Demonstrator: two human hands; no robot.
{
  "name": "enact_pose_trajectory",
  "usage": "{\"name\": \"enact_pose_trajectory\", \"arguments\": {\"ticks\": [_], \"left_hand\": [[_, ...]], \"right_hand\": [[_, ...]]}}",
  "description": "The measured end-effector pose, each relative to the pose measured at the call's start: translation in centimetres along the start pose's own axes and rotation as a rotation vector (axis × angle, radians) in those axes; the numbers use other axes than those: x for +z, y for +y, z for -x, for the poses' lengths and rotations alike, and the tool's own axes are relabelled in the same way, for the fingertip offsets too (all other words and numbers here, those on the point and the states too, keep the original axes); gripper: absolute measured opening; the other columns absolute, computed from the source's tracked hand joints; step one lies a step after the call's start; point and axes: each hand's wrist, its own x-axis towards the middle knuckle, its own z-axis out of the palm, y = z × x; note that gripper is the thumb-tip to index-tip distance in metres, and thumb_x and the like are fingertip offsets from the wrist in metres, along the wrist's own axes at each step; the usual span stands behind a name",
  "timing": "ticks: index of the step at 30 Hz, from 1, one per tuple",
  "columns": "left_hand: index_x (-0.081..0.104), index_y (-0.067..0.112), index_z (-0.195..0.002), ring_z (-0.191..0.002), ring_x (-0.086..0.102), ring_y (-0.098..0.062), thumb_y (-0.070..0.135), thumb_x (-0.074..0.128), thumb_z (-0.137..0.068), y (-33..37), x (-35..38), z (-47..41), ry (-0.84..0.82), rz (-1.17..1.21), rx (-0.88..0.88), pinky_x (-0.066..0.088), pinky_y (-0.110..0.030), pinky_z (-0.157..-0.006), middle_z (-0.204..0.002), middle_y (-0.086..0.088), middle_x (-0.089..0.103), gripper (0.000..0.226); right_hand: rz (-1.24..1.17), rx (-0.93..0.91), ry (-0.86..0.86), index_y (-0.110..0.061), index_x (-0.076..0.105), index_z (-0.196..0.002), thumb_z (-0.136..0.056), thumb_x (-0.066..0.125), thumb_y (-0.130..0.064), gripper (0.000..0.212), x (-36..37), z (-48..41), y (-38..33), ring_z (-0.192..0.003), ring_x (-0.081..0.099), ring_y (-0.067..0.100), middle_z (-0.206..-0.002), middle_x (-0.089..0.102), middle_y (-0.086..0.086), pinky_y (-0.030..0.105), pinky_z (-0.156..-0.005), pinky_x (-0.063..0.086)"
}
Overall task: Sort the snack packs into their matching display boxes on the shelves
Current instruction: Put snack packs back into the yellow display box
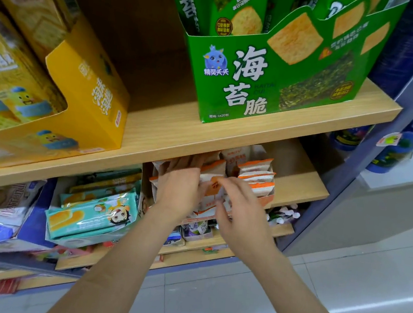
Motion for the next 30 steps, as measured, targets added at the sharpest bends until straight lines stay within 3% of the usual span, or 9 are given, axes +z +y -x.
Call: {"name": "enact_pose_trajectory", "arguments": {"ticks": [2,5,7,10,13,17,20,30], "left_hand": [[0.057,0.024,-0.115,-0.109,0.059,-0.026,0.052,0.051,-0.095,-0.7,-0.1,1.3,0.039,0.073,0.046,0.039,-0.035,-0.082,-0.11,-0.002,0.066,0.034],[0.034,0.039,-0.145,-0.132,0.034,-0.019,0.068,0.053,-0.085,-2.7,0.0,3.7,0.002,0.156,0.145,0.026,-0.042,-0.106,-0.141,0.007,0.043,0.068],[0.017,0.047,-0.15,-0.14,0.014,-0.02,0.074,0.059,-0.076,-4.0,0.0,5.0,-0.078,0.154,0.16,0.015,-0.048,-0.116,-0.152,0.006,0.023,0.089],[-0.006,0.054,-0.148,-0.146,-0.006,-0.024,0.054,0.074,-0.078,-5.6,1.0,6.3,-0.153,0.14,0.087,0.011,-0.054,-0.12,-0.157,0.008,-0.003,0.107],[0.0,0.052,-0.149,-0.148,0.003,-0.031,0.035,0.077,-0.082,-6.2,2.8,6.4,-0.095,0.254,0.002,0.024,-0.053,-0.118,-0.158,0.002,0.003,0.104],[0.02,0.043,-0.149,-0.139,0.032,-0.03,0.023,0.076,-0.084,-5.7,4.2,5.4,0.01,0.315,-0.043,0.044,-0.045,-0.107,-0.152,-0.004,0.02,0.088],[0.023,0.04,-0.146,-0.13,0.044,-0.027,0.023,0.077,-0.083,-4.9,4.6,4.7,0.022,0.334,-0.05,0.05,-0.041,-0.099,-0.145,-0.004,0.027,0.084],[0.028,0.035,-0.142,-0.127,0.039,-0.032,0.034,0.074,-0.083,-1.0,3.1,2.6,-0.02,0.314,-0.086,0.045,-0.041,-0.102,-0.142,-0.009,0.033,0.074]], "right_hand": [[0.001,0.027,-0.031,-0.018,0.046,-0.139,-0.095,0.058,-0.016,0.045,1.1,-0.4,-0.4,-0.118,0.05,0.014,-0.137,0.048,-0.001,0.019,-0.089,0.045],[0.077,-0.031,-0.021,-0.017,0.049,-0.137,-0.088,0.063,-0.008,0.052,1.2,-0.4,-0.4,-0.117,0.051,0.022,-0.134,0.052,0.004,0.035,-0.093,0.052],[0.165,-0.051,0.036,-0.021,0.052,-0.133,-0.081,0.071,-0.007,0.057,0.5,0.2,0.3,-0.115,0.048,0.025,-0.131,0.052,0.006,0.04,-0.09,0.051],[0.31,0.082,0.091,-0.031,0.046,-0.137,-0.076,0.081,-0.02,0.071,-0.8,0.8,2.2,-0.124,0.041,0.031,-0.141,0.042,0.008,0.051,-0.091,0.049],[0.397,0.147,0.026,-0.034,0.045,-0.138,-0.078,0.081,-0.03,0.071,-1.2,1.0,3.8,-0.136,0.029,0.033,-0.15,0.032,0.006,0.061,-0.091,0.045],[0.41,0.14,0.059,-0.029,0.052,-0.133,-0.082,0.077,-0.022,0.057,-1.6,0.4,4.9,-0.132,0.034,0.035,-0.146,0.039,0.009,0.056,-0.09,0.049],[0.41,0.163,0.11,-0.022,0.056,-0.131,-0.082,0.078,-0.017,0.053,-2.3,-0.1,5.8,-0.127,0.039,0.036,-0.142,0.044,0.013,0.051,-0.087,0.051],[0.378,0.171,0.114,-0.027,0.041,-0.146,-0.088,0.069,-0.018,0.065,-4.1,-0.3,5.9,-0.143,0.024,0.033,-0.156,0.029,0.012,0.05,-0.097,0.049]]}}
